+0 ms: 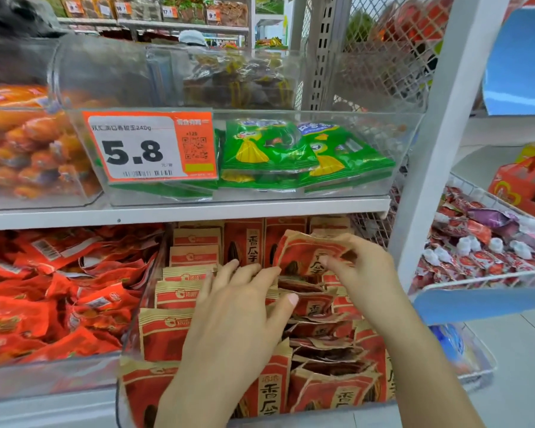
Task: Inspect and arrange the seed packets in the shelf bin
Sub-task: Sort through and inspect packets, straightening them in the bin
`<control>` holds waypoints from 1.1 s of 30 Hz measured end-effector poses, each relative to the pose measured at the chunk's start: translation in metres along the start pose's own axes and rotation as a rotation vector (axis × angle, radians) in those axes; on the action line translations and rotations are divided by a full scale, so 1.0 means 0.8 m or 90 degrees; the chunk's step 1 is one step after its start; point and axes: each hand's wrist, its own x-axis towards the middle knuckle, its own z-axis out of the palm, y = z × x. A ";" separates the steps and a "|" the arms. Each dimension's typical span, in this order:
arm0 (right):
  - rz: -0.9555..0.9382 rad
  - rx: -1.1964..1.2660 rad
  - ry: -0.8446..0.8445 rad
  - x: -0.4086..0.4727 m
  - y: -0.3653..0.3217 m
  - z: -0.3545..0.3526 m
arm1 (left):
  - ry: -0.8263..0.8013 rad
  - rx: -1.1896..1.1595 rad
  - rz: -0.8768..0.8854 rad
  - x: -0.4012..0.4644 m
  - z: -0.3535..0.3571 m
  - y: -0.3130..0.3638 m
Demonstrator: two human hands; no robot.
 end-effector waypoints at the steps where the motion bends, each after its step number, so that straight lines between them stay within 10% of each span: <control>1: 0.012 -0.041 -0.027 0.001 -0.002 0.001 | 0.003 -0.005 -0.001 -0.001 0.000 -0.001; 33: 0.092 -0.075 -0.128 0.004 -0.002 0.006 | 0.025 -0.049 -0.005 0.001 -0.001 -0.001</control>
